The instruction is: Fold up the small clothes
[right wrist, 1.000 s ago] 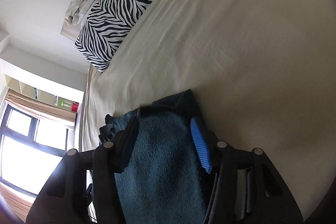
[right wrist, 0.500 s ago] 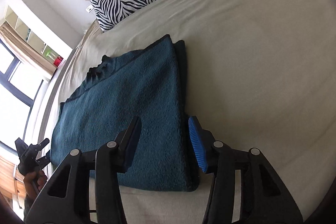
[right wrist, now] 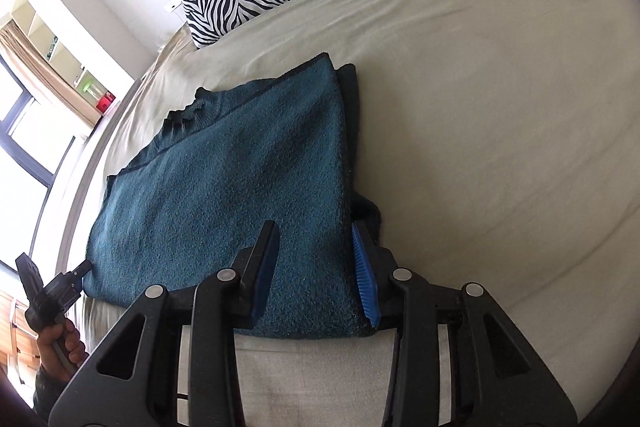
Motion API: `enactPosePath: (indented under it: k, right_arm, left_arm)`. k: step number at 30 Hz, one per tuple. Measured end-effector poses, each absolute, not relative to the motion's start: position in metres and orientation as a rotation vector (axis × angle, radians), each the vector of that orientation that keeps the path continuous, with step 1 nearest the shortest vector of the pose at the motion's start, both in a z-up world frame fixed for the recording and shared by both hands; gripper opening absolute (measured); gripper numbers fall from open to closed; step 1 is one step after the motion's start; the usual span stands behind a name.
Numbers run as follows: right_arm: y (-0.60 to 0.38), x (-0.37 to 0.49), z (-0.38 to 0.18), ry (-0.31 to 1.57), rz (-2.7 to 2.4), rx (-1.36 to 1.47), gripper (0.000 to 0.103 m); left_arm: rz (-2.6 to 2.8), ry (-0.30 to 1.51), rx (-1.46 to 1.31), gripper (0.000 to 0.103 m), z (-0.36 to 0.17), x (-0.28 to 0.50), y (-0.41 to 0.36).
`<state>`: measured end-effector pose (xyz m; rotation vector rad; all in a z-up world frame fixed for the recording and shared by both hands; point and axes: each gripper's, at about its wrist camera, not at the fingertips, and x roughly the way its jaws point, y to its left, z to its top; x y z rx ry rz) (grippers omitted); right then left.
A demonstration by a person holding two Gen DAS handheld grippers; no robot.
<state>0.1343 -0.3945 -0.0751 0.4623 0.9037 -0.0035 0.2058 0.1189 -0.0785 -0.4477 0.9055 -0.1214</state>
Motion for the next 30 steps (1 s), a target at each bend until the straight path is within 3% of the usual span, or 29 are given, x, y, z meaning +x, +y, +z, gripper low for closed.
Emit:
enactPosePath:
  k: [8, 10, 16, 30]
  right_arm:
    - [-0.395, 0.134, -0.078, 0.914, -0.022, 0.434, 0.018]
    - [-0.396, 0.134, -0.078, 0.918, -0.038, 0.426, 0.007]
    - [-0.396, 0.132, -0.074, 0.936, -0.025, 0.449, 0.005]
    - [-0.418, 0.107, -0.101, 0.963, -0.04, 0.574, 0.005]
  left_arm:
    - [-0.108, 0.919, -0.428, 0.022, -0.081, 0.205, 0.122]
    - [-0.102, 0.922, -0.421, 0.018, -0.081, 0.205, 0.122]
    - [-0.098, 0.929, -0.408, 0.011, -0.081, 0.205, 0.12]
    - [-0.128, 0.933, -0.412, 0.009, -0.083, 0.2, 0.125]
